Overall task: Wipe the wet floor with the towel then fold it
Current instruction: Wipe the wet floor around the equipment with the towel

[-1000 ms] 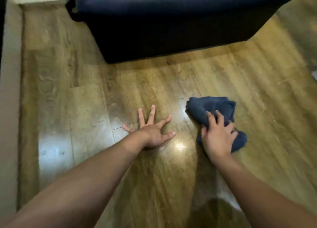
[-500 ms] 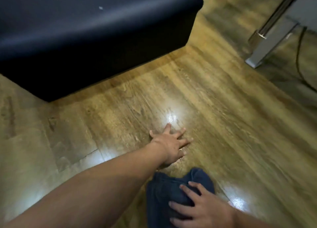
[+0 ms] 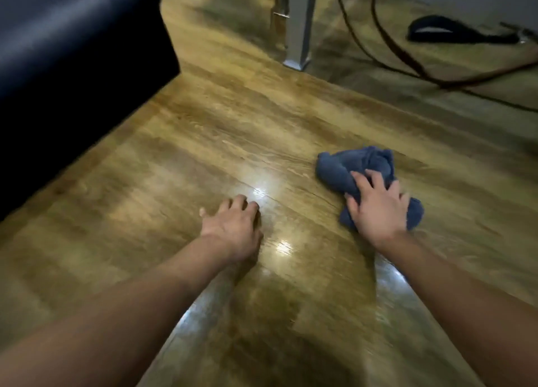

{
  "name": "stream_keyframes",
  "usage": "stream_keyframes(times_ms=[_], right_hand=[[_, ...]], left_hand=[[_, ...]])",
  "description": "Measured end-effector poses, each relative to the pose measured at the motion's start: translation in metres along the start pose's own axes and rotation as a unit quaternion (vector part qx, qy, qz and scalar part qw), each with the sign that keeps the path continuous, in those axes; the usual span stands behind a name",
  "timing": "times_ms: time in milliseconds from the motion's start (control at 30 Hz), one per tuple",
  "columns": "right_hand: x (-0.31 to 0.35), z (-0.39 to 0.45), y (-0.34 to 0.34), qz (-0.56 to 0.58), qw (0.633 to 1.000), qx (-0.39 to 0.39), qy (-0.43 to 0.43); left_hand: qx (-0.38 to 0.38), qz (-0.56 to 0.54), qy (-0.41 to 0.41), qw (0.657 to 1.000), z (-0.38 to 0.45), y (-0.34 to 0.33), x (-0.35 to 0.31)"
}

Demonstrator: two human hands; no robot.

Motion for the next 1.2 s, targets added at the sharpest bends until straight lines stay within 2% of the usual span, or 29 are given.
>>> stream_keyframes(times_ms=[67,167,233,300,367,400,433,500,600,667,733,833,900,1000,1100,1200], right_hand=[[-0.002,-0.029,0.0,-0.012,1.0,0.0,-0.015],[0.012,-0.115,-0.017,-0.027,0.994,0.027,0.103],[0.014,-0.18,-0.032,-0.021,0.972,0.066,0.224],[-0.002,-0.232,-0.045,-0.043,0.937,0.092,0.335],[-0.029,-0.253,-0.049,-0.047,0.914,0.095,0.392],[-0.048,-0.253,-0.049,-0.047,0.915,0.095,0.389],[-0.069,-0.245,-0.046,-0.049,0.925,0.091,0.366],[-0.125,-0.212,-0.037,-0.05,0.961,0.076,0.262],[-0.244,-0.161,-0.014,-0.023,1.0,0.019,0.002],[-0.322,-0.148,-0.002,0.008,0.982,-0.009,-0.187],[-0.366,-0.148,0.004,0.036,0.948,-0.014,-0.315],[-0.355,-0.162,0.001,0.025,0.93,0.005,-0.365],[-0.317,-0.189,-0.005,0.014,0.941,0.016,-0.337],[-0.239,-0.253,-0.025,0.02,0.978,0.043,-0.203],[-0.182,-0.322,-0.048,0.03,0.996,0.078,-0.024],[-0.188,-0.367,-0.057,0.01,0.992,0.069,0.101]], left_hand=[[-0.092,-0.074,-0.061,0.991,0.011,0.019,-0.032],[-0.162,-0.25,-0.096,0.95,0.035,0.039,-0.082],[-0.155,-0.27,-0.103,0.945,0.047,0.037,-0.114],[-0.116,-0.237,-0.139,0.955,0.052,0.025,-0.157],[-0.078,-0.2,-0.185,0.959,0.049,0.007,-0.198],[-0.066,-0.181,-0.204,0.96,0.045,-0.002,-0.218],[-0.062,-0.161,-0.219,0.96,0.041,-0.007,-0.235],[-0.073,-0.111,-0.254,0.958,0.033,-0.014,-0.262],[-0.083,-0.031,-0.348,0.933,0.017,-0.023,-0.299],[-0.064,0.003,-0.394,0.917,0.006,-0.031,-0.32],[-0.041,0.029,-0.406,0.913,0.0,-0.04,-0.336],[-0.038,0.003,-0.388,0.921,-0.001,-0.041,-0.352],[-0.059,-0.032,-0.392,0.918,-0.005,-0.034,-0.366],[-0.084,-0.053,-0.435,0.895,-0.019,-0.03,-0.401],[-0.036,0.016,-0.483,0.875,-0.032,-0.058,-0.436],[0.017,0.085,-0.547,0.833,-0.063,-0.097,-0.469]])
Point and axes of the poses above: each hand's wrist, its own z-axis towards the middle knuckle, its own y-axis out of the back of the hand, x = y × z, the point moved 9 cm from there along z, towards the middle knuckle, and after that the axes turned 6 degrees about -y, right-handed, at the moved point
